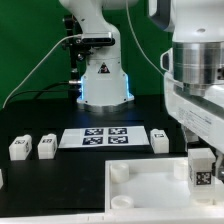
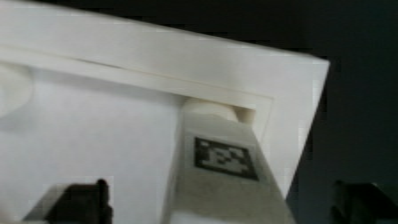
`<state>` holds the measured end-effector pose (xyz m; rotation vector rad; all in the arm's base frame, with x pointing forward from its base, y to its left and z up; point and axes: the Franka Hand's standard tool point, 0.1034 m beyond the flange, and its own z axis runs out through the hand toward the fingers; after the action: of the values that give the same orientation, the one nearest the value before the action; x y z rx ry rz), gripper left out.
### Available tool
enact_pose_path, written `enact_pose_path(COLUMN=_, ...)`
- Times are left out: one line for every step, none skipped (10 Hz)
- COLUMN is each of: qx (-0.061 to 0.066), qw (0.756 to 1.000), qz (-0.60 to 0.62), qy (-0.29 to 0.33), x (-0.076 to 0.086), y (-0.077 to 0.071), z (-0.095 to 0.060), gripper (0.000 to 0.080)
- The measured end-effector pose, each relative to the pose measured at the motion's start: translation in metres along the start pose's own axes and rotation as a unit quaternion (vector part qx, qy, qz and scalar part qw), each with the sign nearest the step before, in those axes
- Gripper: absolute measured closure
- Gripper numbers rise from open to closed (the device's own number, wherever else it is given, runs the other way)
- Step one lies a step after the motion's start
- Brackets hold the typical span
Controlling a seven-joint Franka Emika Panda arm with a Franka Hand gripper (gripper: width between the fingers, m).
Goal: Assemble one leg
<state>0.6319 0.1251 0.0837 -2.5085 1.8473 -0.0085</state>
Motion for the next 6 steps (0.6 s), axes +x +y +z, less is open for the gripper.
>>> enact_pose_path(qx=-0.001, qw=0.996, qz=-0.093, qy=0.004, x=-0.0028, y=-0.0004, z=-0.0004, gripper=0.0157)
enact_pose_path(qx=-0.002, qw=0.985, qz=-0.170, qy=0.007, x=-0.0032, y=-0.0007, z=-0.0009, gripper=0.0151)
enact_pose_path(qx=-0.003, qw=0.977, qz=-0.215, qy=0.007, x=-0.0019, y=-0.0003, z=-0.0003, gripper=0.0151)
enact_pose_path(qx=-0.004, qw=0.968, qz=-0.251, qy=0.008, x=-0.0014, y=-0.0003, z=-0.0003, gripper=0.0151)
enact_pose_path(qx=-0.004, qw=0.954, qz=-0.300, qy=0.008, x=-0.0007, y=-0.0002, z=-0.0003, gripper=0.0150)
enact_pose_path(qx=-0.005, qw=0.930, qz=-0.368, qy=0.008, x=0.0027, y=-0.0001, z=-0.0003, gripper=0.0150)
